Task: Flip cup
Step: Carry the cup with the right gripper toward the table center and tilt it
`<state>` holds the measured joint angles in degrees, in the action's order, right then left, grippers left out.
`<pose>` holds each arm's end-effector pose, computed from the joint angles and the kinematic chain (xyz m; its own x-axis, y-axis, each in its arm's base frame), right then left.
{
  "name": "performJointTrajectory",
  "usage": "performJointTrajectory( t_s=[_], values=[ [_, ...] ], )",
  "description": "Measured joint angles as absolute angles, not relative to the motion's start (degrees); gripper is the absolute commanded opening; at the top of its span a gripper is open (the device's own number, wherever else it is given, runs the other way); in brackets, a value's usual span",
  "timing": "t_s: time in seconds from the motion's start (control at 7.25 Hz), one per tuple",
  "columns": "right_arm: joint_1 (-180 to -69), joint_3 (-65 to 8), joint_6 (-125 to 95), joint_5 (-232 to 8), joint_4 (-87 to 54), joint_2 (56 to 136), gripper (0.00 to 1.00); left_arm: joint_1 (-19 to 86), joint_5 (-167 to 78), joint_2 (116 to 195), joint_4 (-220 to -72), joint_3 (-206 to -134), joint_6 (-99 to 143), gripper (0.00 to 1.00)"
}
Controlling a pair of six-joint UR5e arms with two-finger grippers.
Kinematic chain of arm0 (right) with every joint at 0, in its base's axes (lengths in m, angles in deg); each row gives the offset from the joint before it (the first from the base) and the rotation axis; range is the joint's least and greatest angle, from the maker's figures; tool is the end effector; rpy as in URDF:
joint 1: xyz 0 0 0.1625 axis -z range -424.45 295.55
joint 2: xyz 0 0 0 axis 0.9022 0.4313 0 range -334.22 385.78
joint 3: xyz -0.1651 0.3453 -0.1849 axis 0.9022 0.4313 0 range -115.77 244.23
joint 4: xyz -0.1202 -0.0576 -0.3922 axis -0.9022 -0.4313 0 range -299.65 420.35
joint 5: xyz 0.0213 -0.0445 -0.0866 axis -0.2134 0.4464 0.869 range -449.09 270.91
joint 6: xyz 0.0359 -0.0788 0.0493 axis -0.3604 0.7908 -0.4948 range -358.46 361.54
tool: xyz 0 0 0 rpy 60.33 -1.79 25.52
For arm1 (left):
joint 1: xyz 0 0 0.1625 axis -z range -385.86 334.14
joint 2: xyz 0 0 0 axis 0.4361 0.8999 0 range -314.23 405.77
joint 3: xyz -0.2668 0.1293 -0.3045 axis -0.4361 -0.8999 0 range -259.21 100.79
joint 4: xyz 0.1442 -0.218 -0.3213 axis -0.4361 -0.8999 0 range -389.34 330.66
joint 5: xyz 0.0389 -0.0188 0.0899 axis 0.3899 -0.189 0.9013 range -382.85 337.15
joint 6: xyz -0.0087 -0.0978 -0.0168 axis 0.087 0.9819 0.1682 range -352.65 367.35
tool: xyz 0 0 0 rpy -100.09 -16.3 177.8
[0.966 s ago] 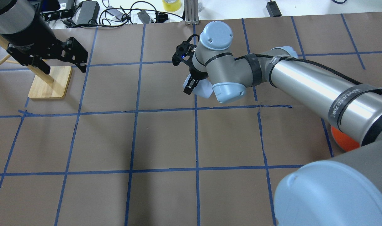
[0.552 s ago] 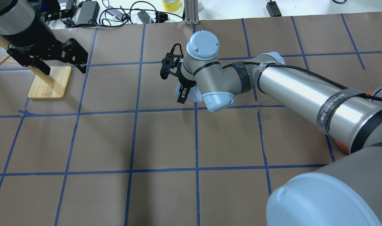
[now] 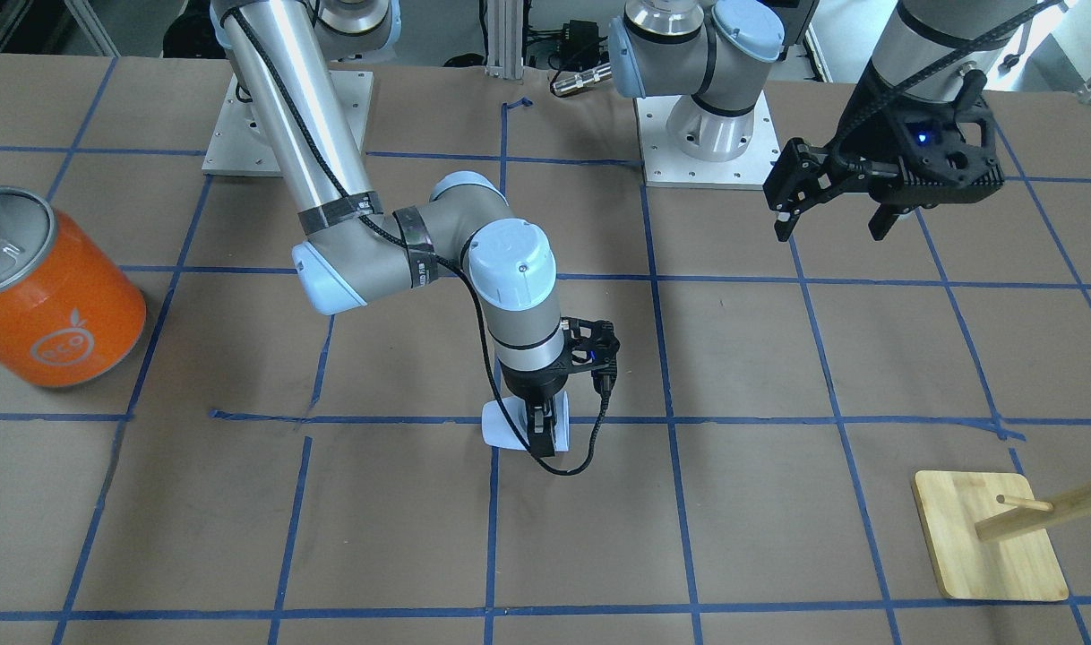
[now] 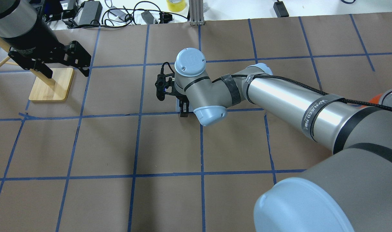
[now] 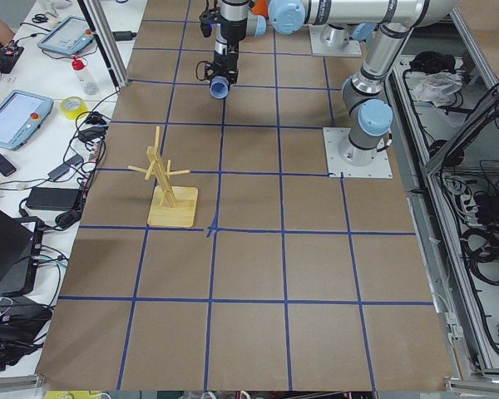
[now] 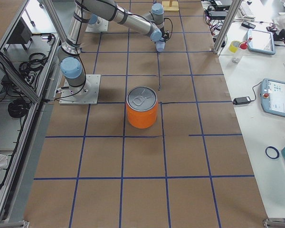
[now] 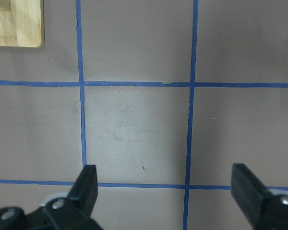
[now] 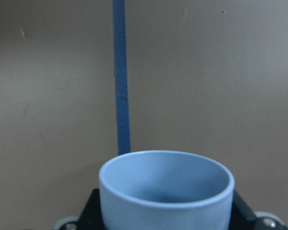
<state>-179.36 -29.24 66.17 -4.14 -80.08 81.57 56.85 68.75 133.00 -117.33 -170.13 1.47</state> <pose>0.4104 -0.5465 0.1994 -0.0124 -0.9866 0.1626 -0.9849 -0.0160 -0.1722 -0.0688 -0.4903 0.5071 -0.9990 -0.0267 -0.0346 -0.0244 0.9976 -0.0643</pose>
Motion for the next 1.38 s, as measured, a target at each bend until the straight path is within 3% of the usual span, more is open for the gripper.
performJointTrajectory(
  t_s=[0.14,0.41,0.55,1.38],
  values=[
    [-179.5,-29.3,66.6,-4.4,-80.1,81.6,0.27,56.8,68.7,133.0,-117.3,-170.2,1.5,1.00],
    [-179.5,-29.5,66.6,-4.6,-80.2,81.5,0.88,56.9,68.8,133.0,-117.3,-170.3,1.5,1.00],
    [-179.5,-29.6,66.4,-4.7,-80.1,81.5,1.00,56.9,68.8,133.0,-117.3,-170.3,1.5,1.00],
    [-178.8,-29.0,60.1,-5.2,-78.4,84.1,1.00,57.0,68.7,133.0,-117.3,-170.3,1.5,1.00]
  ],
)
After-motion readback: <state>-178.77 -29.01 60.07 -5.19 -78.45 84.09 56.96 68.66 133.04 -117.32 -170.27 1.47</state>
